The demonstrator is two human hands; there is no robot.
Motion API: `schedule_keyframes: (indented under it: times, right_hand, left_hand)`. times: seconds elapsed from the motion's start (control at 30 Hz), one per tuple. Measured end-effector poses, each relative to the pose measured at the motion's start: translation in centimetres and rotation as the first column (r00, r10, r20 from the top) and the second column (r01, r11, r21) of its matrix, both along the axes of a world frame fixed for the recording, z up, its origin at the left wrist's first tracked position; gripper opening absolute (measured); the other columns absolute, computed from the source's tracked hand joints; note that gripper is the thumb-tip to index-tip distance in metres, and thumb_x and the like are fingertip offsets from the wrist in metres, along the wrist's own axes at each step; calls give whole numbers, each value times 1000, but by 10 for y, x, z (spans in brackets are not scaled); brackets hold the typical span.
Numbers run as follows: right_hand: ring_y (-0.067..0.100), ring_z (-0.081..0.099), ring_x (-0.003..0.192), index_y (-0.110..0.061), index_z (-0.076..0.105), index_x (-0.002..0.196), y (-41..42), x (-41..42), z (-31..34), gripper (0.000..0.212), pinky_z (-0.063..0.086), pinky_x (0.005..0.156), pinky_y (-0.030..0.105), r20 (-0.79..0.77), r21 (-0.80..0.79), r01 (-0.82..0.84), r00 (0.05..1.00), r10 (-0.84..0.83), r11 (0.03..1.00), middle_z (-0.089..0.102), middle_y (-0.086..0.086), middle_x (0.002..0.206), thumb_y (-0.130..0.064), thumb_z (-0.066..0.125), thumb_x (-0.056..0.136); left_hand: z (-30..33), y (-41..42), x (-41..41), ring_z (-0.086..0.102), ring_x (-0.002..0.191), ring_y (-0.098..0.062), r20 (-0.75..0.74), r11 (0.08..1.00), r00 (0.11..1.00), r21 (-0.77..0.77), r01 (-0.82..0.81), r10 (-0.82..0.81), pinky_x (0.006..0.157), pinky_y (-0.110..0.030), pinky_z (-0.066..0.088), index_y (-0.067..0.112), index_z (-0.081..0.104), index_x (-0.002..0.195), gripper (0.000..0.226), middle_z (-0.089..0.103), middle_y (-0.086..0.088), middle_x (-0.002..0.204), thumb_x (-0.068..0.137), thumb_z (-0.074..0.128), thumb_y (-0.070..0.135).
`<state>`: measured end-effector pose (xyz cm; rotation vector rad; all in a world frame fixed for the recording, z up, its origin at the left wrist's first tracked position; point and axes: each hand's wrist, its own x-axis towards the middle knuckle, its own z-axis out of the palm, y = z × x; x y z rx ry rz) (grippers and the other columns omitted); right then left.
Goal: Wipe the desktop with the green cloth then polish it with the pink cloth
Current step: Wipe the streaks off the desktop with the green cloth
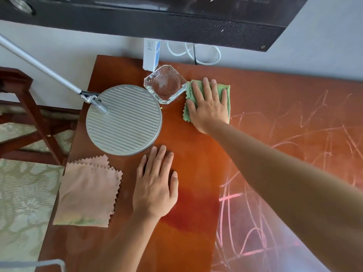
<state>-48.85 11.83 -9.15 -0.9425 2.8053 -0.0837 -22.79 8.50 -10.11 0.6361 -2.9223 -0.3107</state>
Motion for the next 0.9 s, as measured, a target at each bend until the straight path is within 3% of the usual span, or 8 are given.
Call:
schedule_keyframes:
  times: [0.23,0.57,0.9]
  right_hand:
    - [26,-12,153,-32,-3,159,-20,-31,-1,66,-9,121,52,-9,17,0,1000,0,1000,-6,2,168,-58,5,99]
    - [24,-10,153,-34,-1,159,19,13,-1,62,-8,121,52,-8,-1,-52,999,52,999,-3,1,168,-55,4,101]
    - [23,-11,153,-38,-4,158,-23,-50,3,57,-7,120,51,-16,45,-152,988,153,987,-7,0,168,-50,4,103]
  left_hand:
    - [1,-1,-1,28,152,-28,9,1000,1000,4,-3,3,122,-52,26,11,51,147,52,39,-10,160,102,39,35]
    - [2,0,0,32,151,-29,-8,1000,1000,-14,-2,2,120,-53,29,10,53,145,52,42,-12,158,102,40,34]
    - [0,0,0,30,152,-28,-13,1000,1000,6,-4,4,120,-53,28,11,52,146,52,41,-11,159,102,39,36]
